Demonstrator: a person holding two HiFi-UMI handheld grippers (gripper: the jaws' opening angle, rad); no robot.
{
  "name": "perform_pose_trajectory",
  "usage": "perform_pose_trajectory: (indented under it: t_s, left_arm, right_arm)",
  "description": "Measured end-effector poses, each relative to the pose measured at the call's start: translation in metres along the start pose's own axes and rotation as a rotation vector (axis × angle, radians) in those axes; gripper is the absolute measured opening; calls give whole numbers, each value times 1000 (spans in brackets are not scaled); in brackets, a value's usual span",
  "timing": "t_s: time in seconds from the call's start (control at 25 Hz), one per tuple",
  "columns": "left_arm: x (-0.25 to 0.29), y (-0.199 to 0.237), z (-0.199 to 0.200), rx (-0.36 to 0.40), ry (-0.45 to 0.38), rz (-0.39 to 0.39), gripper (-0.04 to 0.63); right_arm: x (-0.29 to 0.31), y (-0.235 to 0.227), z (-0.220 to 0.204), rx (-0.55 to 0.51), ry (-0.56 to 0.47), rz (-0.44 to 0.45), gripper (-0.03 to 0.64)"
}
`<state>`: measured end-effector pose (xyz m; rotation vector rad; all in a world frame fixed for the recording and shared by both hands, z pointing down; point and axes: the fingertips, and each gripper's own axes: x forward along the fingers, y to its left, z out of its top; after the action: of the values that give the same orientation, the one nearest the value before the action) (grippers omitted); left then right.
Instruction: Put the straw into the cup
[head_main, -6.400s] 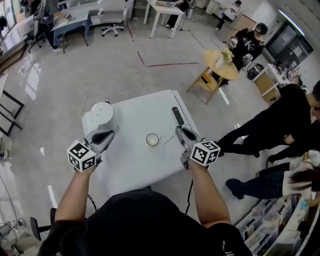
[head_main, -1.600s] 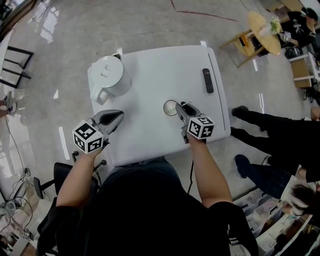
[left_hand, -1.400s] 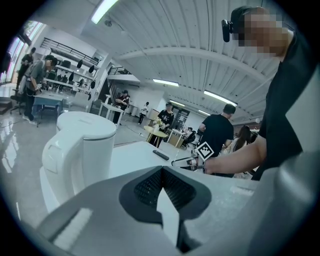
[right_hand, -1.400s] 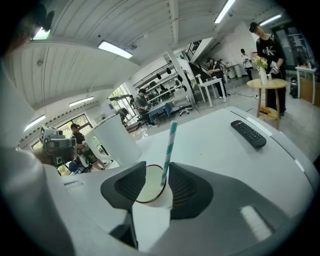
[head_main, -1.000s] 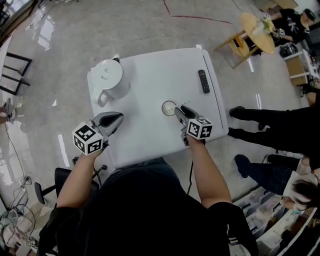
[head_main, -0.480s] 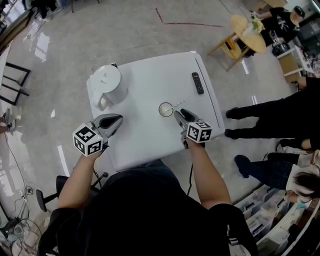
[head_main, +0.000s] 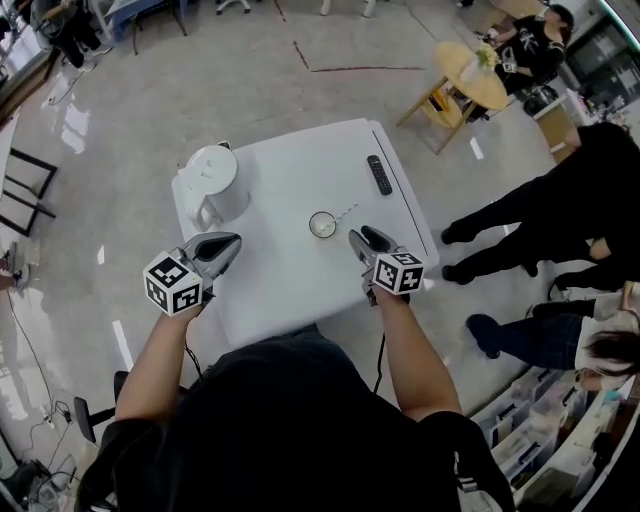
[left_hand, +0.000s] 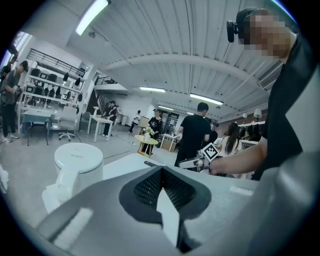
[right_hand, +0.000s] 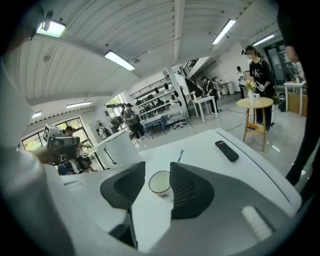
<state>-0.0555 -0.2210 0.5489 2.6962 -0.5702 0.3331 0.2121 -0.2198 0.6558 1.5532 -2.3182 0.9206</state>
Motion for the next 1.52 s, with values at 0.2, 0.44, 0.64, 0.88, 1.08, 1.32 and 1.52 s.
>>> perform_pose_trajectory:
  t_s: [0.2,0.44,0.64,0.88,1.08,1.32,1.52]
  left_arm:
    - [-11,-10,5,16,-9,-8,0]
    - [-30,-15,12,45,-24,-3,0]
    - [-45,-22,18,64,-38,-1,0]
    - [-55,-31,17,85,-43,-12,0]
    - [-64,-37,14,92,-40,-12,0]
    - [-69,-42,15,102,-44,-12,0]
    - [-71,-51,10,102,-37,-18,0]
  right_arm:
    - [-20,11,5,-3,-31,-11,181]
    - [-42,23,10,4,-78,-28,181]
    - [-64,32,16,2,-111,-44,181]
    - [-83,38,19,-6,-140,-64,181]
    - [-99,45,15,-9,-152,-69,181]
    - [-109,50,14,-12,-169,-76,181]
    - [-117,52,2,-2,-171,-78,181]
